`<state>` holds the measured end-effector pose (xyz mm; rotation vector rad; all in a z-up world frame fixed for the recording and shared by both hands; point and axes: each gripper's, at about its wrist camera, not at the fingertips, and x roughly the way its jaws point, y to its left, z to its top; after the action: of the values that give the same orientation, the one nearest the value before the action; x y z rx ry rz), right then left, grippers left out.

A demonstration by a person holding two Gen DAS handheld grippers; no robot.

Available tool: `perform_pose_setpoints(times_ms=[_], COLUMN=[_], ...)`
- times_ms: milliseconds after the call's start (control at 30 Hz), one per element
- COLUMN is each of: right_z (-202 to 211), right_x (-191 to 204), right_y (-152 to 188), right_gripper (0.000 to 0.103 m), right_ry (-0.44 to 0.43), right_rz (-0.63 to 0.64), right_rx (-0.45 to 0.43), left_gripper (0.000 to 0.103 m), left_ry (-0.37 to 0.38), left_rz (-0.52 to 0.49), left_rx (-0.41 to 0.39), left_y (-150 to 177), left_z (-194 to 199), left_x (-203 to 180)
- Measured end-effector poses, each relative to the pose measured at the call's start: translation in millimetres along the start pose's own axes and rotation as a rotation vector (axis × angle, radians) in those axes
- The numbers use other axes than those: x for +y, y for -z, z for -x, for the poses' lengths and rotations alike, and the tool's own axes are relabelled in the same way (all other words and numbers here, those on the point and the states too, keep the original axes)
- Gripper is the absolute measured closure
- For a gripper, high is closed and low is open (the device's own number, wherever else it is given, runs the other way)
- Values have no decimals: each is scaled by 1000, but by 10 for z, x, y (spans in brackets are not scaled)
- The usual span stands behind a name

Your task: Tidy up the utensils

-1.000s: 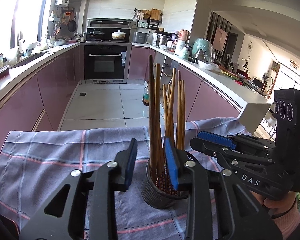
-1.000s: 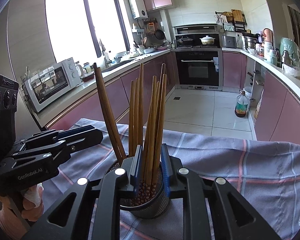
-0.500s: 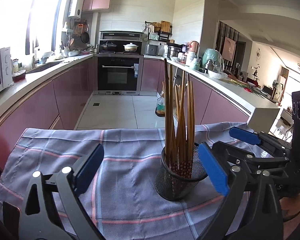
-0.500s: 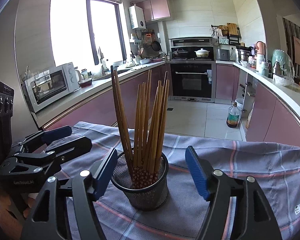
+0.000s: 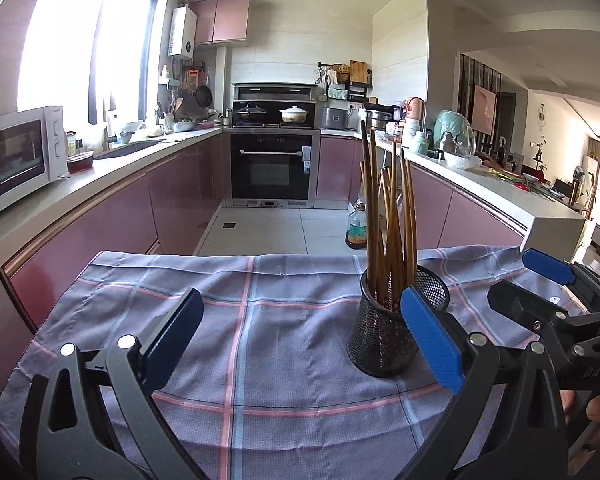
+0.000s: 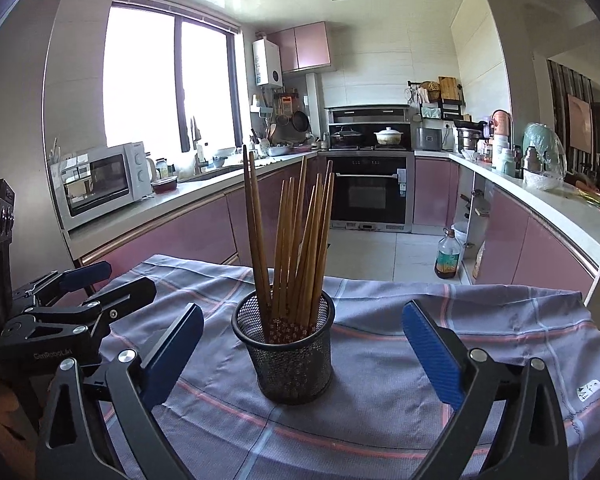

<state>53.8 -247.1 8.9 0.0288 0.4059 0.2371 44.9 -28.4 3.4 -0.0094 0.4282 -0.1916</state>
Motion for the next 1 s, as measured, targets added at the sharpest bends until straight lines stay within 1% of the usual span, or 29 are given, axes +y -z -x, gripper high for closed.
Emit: perform_pose_setpoints(times_ms=[300, 467, 633, 1000], right_z=[200, 241, 256, 314], right_x=[96, 84, 103, 125], right_y=[93, 96, 102, 98], right_gripper=[7, 7, 7, 7], right_ry=[-15, -22, -17, -24], right_rz=[16, 2, 3, -2], right_rx=[-38, -47, -55, -68], left_gripper=[6, 6, 6, 6], left_ry=[-42, -71, -84, -84], left_rz=[1, 6, 1, 9], left_rx=[-28, -60, -84, -92], left_y=[36, 20, -1, 5], left_z=[244, 382, 484, 527], left_x=[16, 17, 0, 0])
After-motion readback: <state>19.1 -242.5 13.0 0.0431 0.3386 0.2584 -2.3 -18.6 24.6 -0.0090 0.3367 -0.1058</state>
